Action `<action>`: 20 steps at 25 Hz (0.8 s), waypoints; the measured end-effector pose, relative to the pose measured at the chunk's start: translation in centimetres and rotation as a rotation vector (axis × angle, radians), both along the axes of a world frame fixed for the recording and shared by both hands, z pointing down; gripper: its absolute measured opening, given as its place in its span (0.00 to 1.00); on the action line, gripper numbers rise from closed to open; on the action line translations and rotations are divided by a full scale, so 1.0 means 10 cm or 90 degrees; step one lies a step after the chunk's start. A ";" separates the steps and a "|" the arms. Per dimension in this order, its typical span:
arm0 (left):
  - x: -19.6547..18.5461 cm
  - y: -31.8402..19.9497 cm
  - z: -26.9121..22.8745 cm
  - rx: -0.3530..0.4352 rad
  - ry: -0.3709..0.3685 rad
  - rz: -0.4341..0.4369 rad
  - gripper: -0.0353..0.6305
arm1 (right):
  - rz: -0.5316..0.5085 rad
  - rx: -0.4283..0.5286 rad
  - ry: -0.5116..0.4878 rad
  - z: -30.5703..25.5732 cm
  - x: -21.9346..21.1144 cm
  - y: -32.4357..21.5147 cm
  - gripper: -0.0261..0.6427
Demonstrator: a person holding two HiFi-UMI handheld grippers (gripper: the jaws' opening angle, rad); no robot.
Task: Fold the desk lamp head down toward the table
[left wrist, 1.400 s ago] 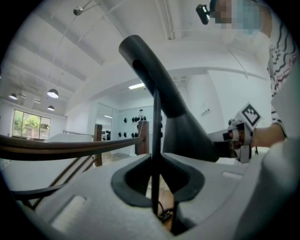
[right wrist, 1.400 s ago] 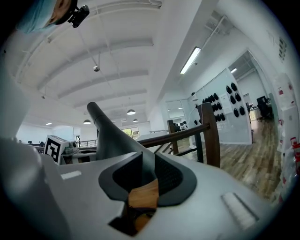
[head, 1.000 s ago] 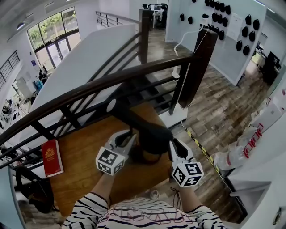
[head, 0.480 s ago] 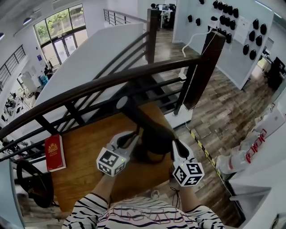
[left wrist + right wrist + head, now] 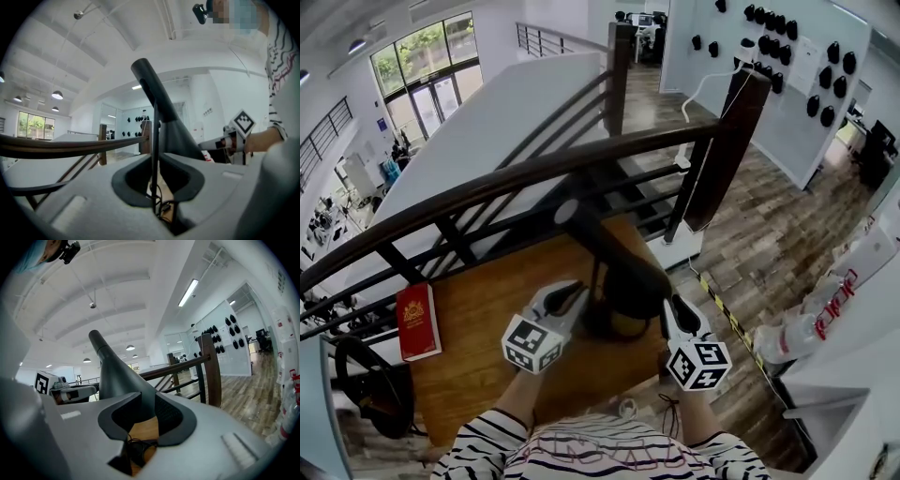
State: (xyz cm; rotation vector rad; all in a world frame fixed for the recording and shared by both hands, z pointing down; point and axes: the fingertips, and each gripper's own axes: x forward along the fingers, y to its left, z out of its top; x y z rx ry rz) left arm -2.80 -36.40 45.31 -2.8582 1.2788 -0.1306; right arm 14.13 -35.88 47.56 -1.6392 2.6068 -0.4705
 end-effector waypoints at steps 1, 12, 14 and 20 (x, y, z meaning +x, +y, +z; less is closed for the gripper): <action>-0.01 0.03 0.01 -0.002 0.002 0.002 0.13 | 0.003 -0.002 -0.001 0.01 -0.01 0.04 0.17; -0.17 0.54 0.17 -0.030 0.014 0.037 0.13 | 0.032 -0.028 -0.005 0.18 -0.20 0.69 0.17; -0.21 0.66 0.23 -0.039 0.018 0.042 0.13 | 0.033 -0.035 -0.004 0.23 -0.27 0.83 0.16; -0.40 1.01 0.35 -0.058 0.011 0.063 0.11 | 0.047 -0.051 -0.001 0.35 -0.50 1.22 0.14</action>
